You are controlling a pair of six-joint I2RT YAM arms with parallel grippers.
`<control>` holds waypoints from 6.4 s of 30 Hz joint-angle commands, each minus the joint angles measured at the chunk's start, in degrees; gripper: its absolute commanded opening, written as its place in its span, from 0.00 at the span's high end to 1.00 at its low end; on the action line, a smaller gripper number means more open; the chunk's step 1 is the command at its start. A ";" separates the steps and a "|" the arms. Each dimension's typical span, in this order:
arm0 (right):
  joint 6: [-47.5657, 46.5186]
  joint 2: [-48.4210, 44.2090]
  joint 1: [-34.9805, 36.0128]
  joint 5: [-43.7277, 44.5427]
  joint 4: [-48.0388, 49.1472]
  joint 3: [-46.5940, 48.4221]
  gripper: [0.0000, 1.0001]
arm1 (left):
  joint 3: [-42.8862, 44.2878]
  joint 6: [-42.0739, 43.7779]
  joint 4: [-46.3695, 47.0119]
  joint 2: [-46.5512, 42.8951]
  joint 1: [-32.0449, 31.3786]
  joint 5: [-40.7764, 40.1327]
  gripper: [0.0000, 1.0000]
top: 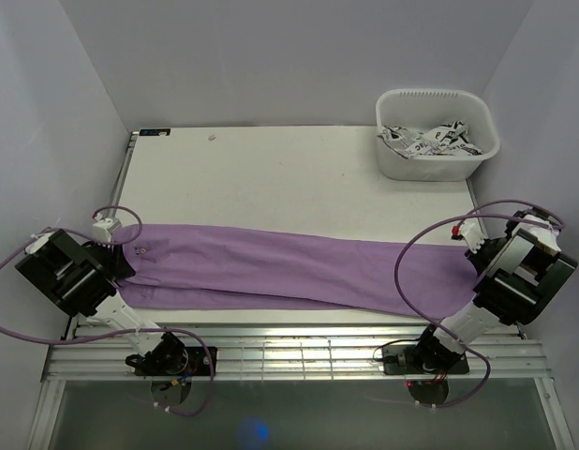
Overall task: Fold and stack the trousers
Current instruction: Fold the trousers
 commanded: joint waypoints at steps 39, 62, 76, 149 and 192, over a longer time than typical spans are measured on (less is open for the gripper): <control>32.17 -0.04 -2.61 -11.13 -9.39 4.77 0.37 | -3.42 -5.44 5.68 -5.19 -0.38 -2.52 0.40; 37.29 -4.00 -7.62 -5.32 -2.96 2.21 0.48 | 5.28 -1.66 -6.71 -10.02 0.06 7.49 0.33; 40.89 7.43 -7.45 -15.35 -0.68 8.28 0.31 | 2.82 -0.69 -6.45 -10.38 0.06 7.67 0.32; 36.06 12.70 -3.49 -6.21 -15.62 25.15 0.92 | -3.60 38.33 -8.38 -13.01 1.65 -12.36 0.25; 35.97 14.02 -2.17 -3.84 -15.88 26.03 0.92 | -8.77 45.80 -10.51 -19.69 2.52 -10.25 0.19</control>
